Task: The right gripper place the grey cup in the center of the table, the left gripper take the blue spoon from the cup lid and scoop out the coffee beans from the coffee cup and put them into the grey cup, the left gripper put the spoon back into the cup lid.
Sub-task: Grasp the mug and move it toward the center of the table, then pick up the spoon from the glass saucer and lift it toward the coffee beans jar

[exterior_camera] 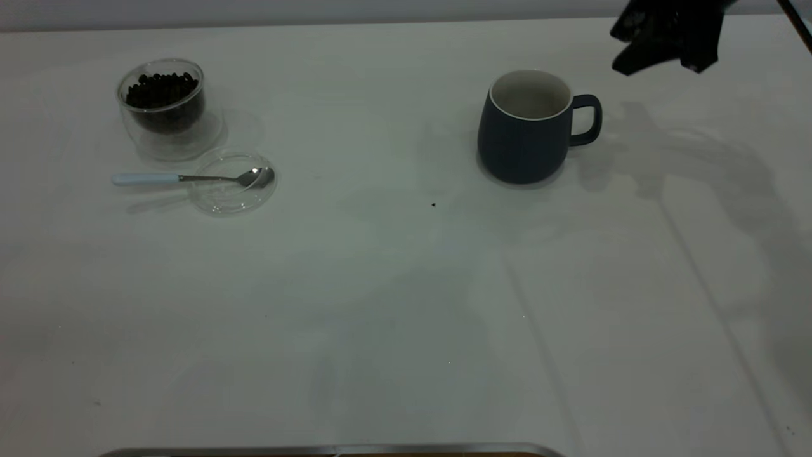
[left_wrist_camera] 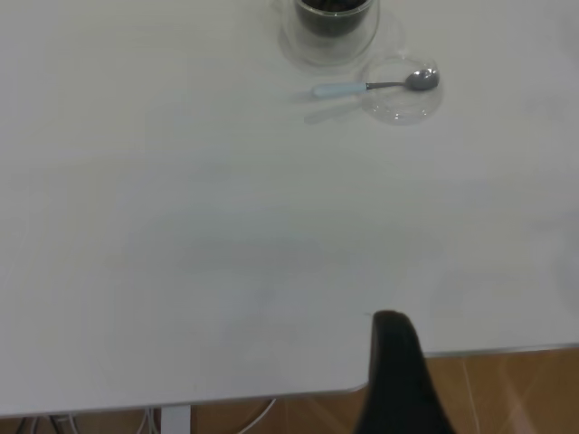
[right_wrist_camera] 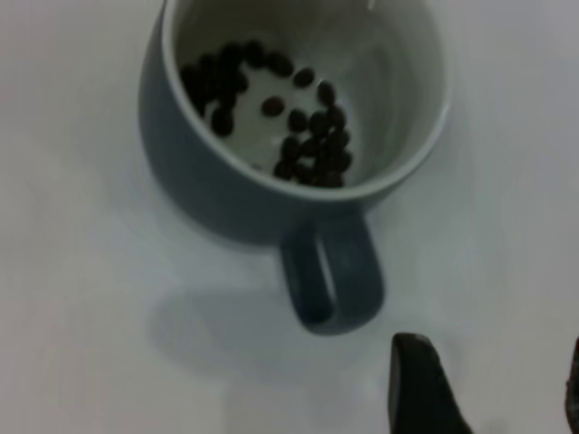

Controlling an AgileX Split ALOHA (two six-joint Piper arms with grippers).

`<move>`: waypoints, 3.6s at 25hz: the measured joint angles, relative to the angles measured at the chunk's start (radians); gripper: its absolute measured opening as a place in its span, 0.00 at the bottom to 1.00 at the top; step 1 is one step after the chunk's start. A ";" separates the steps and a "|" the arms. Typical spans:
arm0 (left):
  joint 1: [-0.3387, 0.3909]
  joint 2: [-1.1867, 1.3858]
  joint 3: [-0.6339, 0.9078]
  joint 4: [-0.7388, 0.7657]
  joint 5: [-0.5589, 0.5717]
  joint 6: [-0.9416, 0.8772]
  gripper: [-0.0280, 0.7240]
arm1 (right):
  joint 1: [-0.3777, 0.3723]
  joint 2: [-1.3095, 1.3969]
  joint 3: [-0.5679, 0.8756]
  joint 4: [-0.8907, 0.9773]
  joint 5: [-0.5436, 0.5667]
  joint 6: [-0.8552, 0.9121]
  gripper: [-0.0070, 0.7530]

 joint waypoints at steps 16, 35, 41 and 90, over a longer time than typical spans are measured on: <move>0.000 0.000 0.000 0.000 0.000 0.002 0.77 | 0.010 0.130 -0.063 0.083 0.009 0.000 0.56; 0.000 0.000 0.000 0.000 0.000 0.002 0.77 | 0.217 0.164 -0.069 0.234 -0.017 0.000 0.56; 0.000 0.000 0.000 0.000 0.000 0.002 0.77 | 0.289 0.191 -0.089 0.309 -0.021 0.000 0.56; 0.000 0.000 0.000 0.000 0.000 0.002 0.77 | 0.097 -1.615 0.691 -0.516 0.628 1.746 0.51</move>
